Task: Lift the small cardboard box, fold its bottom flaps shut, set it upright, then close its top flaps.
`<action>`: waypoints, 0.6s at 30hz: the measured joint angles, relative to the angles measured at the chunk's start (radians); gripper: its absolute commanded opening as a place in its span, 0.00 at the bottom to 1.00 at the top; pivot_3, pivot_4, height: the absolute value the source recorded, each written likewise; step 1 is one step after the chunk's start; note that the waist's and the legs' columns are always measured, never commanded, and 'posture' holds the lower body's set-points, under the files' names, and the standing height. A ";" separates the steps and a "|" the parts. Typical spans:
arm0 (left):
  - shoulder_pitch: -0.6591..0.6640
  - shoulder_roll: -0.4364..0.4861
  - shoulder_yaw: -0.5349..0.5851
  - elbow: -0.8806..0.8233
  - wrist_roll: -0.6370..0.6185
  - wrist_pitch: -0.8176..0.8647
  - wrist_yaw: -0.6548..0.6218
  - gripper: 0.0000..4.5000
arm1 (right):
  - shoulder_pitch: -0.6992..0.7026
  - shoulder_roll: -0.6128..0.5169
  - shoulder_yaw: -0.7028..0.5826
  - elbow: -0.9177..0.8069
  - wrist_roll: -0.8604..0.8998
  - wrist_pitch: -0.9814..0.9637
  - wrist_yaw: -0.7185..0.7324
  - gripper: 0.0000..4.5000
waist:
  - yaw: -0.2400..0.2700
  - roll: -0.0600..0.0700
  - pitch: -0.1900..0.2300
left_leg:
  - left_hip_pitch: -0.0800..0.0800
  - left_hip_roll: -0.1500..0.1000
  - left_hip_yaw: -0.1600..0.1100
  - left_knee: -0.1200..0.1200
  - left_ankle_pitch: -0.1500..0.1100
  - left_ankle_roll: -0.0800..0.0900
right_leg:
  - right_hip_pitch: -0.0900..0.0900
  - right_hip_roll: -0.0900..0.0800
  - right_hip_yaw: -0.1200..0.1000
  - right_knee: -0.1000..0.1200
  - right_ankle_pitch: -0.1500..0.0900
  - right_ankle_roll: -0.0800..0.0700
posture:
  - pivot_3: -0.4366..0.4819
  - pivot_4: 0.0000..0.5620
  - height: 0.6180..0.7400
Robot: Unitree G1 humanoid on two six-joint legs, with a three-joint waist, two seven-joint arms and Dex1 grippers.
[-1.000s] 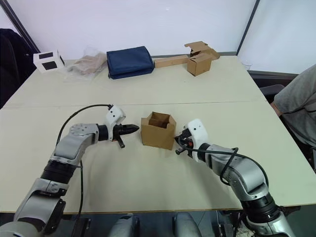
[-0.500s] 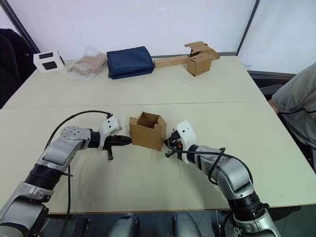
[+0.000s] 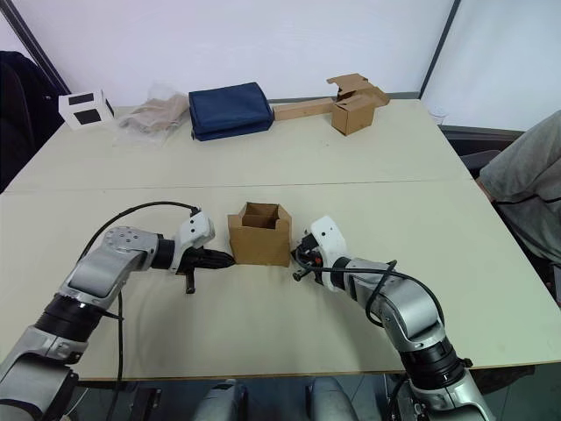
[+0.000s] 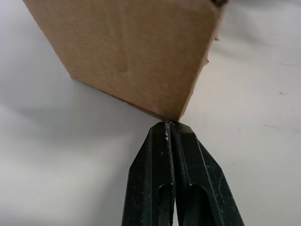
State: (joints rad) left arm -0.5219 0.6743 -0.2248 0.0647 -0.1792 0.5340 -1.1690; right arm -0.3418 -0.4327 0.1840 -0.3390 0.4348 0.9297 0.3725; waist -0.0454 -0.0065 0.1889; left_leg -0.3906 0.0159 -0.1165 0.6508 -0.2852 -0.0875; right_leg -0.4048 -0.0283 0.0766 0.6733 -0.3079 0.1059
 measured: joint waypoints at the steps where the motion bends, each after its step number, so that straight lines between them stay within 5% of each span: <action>1: 0.001 0.009 -0.001 -0.001 0.002 -0.002 -0.006 0.02 | 0.001 -0.008 0.000 0.000 -0.005 0.000 0.005 0.00 | 0.000 0.000 0.000 | 0.000 0.000 0.000 0.000 0.000 0.000 | 0.000 0.000 0.000 0.000 0.000 0.000 | 0.48 0.27 1.00; 7: -0.007 0.032 0.013 0.040 0.003 -0.049 -0.019 0.02 | 0.026 -0.082 0.001 0.041 -0.098 -0.132 0.042 0.00 | 0.001 0.000 0.000 | 0.000 0.000 0.000 0.000 0.000 0.000 | 0.000 0.000 0.000 0.000 0.000 0.000 | 0.48 0.27 1.00; 11: -0.127 -0.069 0.169 0.138 -0.101 -0.073 0.041 0.02 | 0.020 -0.052 -0.103 0.109 -0.111 -0.332 0.074 0.00 | 0.004 -0.001 0.000 | -0.001 0.000 0.000 0.001 0.000 0.000 | 0.000 0.000 -0.001 0.000 0.000 0.000 | 0.48 0.27 1.00; 18: -0.200 -0.131 0.230 0.183 -0.185 -0.039 0.059 0.02 | -0.027 -0.005 -0.142 0.167 -0.074 -0.469 0.183 0.00 | -0.019 -0.001 0.000 | 0.000 0.000 0.000 0.000 0.000 0.000 | 0.000 0.000 -0.001 0.000 0.000 0.000 | 0.48 0.27 1.00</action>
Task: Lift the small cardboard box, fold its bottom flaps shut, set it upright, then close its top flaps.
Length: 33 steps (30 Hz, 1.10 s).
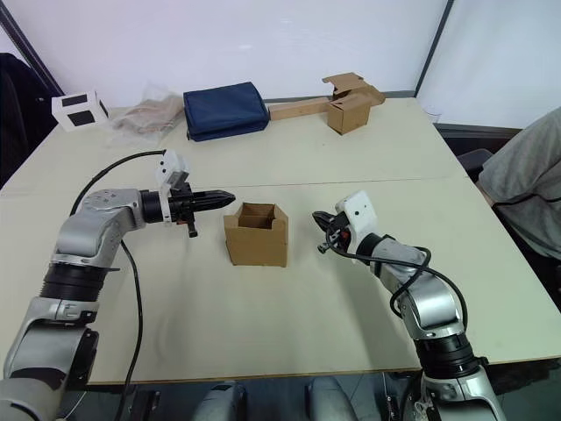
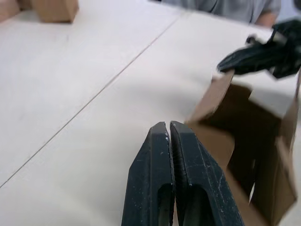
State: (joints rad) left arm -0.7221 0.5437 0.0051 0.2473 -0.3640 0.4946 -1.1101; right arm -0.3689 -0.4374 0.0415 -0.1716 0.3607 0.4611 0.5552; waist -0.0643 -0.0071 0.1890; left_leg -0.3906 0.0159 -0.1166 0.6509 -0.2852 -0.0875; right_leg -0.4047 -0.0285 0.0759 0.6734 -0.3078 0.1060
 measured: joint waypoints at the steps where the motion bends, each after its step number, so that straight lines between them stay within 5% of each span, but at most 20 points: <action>1: 0.000 -0.002 -0.001 0.009 -0.002 0.000 -0.003 0.02 | -0.009 0.005 0.000 0.006 0.005 -0.010 0.013 0.00 | -0.003 0.000 0.000 | 0.000 0.000 0.000 0.000 0.000 0.000 | 0.000 0.000 0.000 0.000 0.000 0.000 | 0.48 0.27 1.00; 13: -0.008 0.008 -0.094 0.047 0.047 -0.051 -0.089 0.02 | -0.113 0.027 0.145 0.085 -0.009 -0.033 0.253 0.00 | -0.006 0.000 0.000 | 0.000 0.000 0.000 0.000 0.000 0.000 | 0.000 0.000 0.000 0.000 0.000 0.000 | 0.48 0.27 1.00; 24: -0.001 0.036 -0.075 0.085 0.075 -0.081 -0.039 0.02 | -0.155 0.046 0.178 0.165 -0.068 -0.083 0.277 0.00 | -0.005 0.000 0.000 | 0.000 0.000 0.000 0.000 0.000 0.000 | 0.000 0.000 0.000 0.000 0.000 0.000 | 0.48 0.27 1.00; 33: 0.122 0.217 0.070 -0.177 -0.151 0.180 -0.135 0.02 | -0.139 0.015 0.135 0.156 -0.062 -0.054 0.289 0.00 | -0.007 0.000 0.000 | 0.000 0.000 0.000 0.000 0.000 0.000 | -0.001 0.000 0.000 0.001 0.000 0.000 | 0.48 0.27 1.00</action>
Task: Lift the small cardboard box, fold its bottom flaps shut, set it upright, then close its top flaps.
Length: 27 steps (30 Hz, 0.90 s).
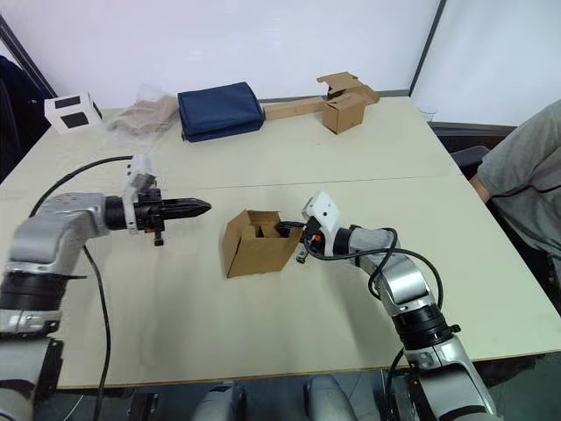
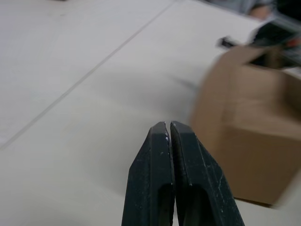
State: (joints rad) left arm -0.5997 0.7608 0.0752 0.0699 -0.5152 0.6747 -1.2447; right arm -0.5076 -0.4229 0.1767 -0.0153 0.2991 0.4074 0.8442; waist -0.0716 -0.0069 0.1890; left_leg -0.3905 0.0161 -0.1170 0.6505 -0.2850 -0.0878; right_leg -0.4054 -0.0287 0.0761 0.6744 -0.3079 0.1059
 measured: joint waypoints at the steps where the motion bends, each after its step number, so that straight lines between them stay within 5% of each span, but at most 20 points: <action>1: 0.032 0.017 0.010 -0.046 -0.039 0.042 -0.014 0.02 | -0.004 0.001 0.000 0.000 0.002 0.005 0.007 0.00 | 0.002 0.000 0.000 | 0.000 0.000 0.000 0.000 0.000 0.000 | 0.000 0.000 0.000 0.000 0.000 0.000 | 0.48 0.27 1.00; 8: 0.076 -0.004 -0.014 -0.133 -0.065 0.070 0.016 0.02 | -0.020 0.004 0.000 -0.019 0.021 0.047 0.019 0.00 | 0.007 0.000 0.000 | 0.000 0.000 0.000 0.001 0.000 0.000 | 0.001 0.000 0.000 0.000 0.000 0.000 | 0.48 0.27 1.00; 27: 0.039 -0.111 -0.187 0.005 0.112 -0.156 0.047 0.02 | -0.017 0.010 0.050 -0.069 -0.018 0.081 0.008 0.00 | 0.001 0.000 0.000 | 0.000 0.000 0.000 0.000 0.000 0.000 | 0.000 0.000 0.000 0.000 0.000 0.000 | 0.48 0.27 1.00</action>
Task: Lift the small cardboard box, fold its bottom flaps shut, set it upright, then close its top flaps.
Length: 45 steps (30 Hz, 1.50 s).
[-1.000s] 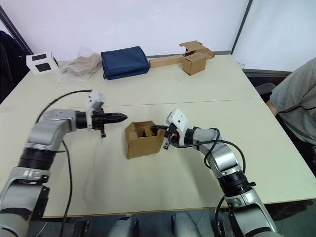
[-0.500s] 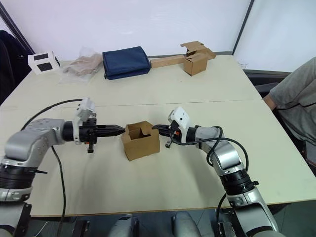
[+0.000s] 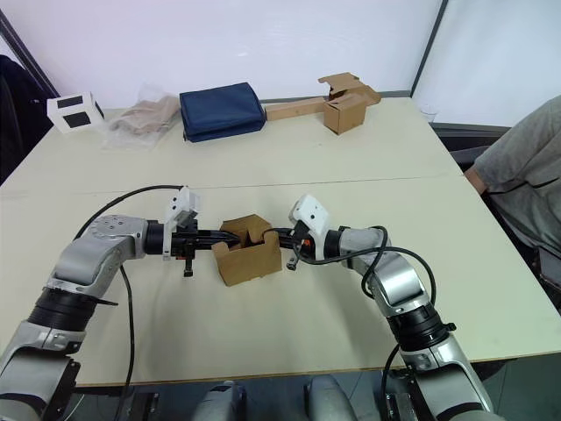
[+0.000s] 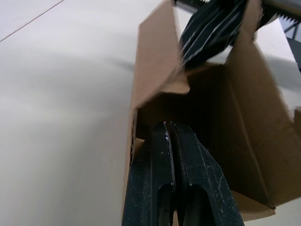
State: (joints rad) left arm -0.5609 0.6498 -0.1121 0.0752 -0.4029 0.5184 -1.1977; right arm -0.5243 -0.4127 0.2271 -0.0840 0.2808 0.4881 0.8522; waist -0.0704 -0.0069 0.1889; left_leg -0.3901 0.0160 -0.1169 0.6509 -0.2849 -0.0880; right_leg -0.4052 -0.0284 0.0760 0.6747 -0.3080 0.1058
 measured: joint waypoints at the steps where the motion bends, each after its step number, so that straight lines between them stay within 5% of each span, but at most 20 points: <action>1: 0.001 0.001 0.000 0.000 0.000 0.000 0.000 0.02 | -0.003 0.001 0.000 0.005 -0.004 -0.005 -0.001 0.00 | 0.000 0.000 0.000 | 0.000 0.000 0.000 0.000 0.000 0.000 | 0.000 0.000 0.000 0.000 0.000 0.000 | 0.48 0.27 1.00; 16: -0.015 0.024 0.097 -0.067 -0.110 0.112 0.008 0.02 | -0.015 0.003 -0.102 -0.067 0.117 0.117 -0.009 0.00 | 0.002 0.000 0.000 | -0.001 0.000 0.000 0.000 0.000 0.000 | 0.000 0.000 0.000 0.000 0.000 0.000 | 0.48 0.27 1.00; 24: -0.173 0.078 0.125 0.162 -0.071 0.050 -0.039 0.02 | -0.030 -0.045 -0.226 -0.301 0.362 0.310 -0.021 0.00 | 0.005 0.000 0.000 | 0.000 0.000 0.000 0.000 0.000 0.000 | 0.001 -0.001 -0.001 -0.001 0.000 0.000 | 0.48 0.27 1.00; 33: -0.203 -0.056 0.035 0.305 0.033 -0.096 -0.044 0.02 | 0.035 -0.122 -0.093 -0.362 0.354 0.315 0.039 0.00 | 0.000 0.000 0.000 | -0.001 0.000 0.000 0.000 0.000 0.000 | 0.000 0.000 0.000 -0.001 0.000 0.000 | 0.48 0.27 1.00; 45: -0.195 -0.106 0.007 0.305 0.067 -0.139 -0.062 0.02 | -0.026 -0.050 0.011 -0.159 0.215 0.168 0.055 0.00 | 0.001 0.000 0.000 | -0.001 0.000 0.000 0.000 0.000 0.000 | 0.000 0.000 -0.001 -0.001 0.000 0.000 | 0.48 0.27 1.00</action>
State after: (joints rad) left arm -0.7560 0.5439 -0.1053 0.3799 -0.3359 0.3799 -1.2602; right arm -0.5508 -0.4632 0.2381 -0.2433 0.4962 0.6558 0.9074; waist -0.0692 -0.0071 0.1889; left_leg -0.3908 0.0158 -0.1174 0.6512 -0.2849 -0.0880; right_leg -0.4053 -0.0287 0.0755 0.6739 -0.3080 0.1059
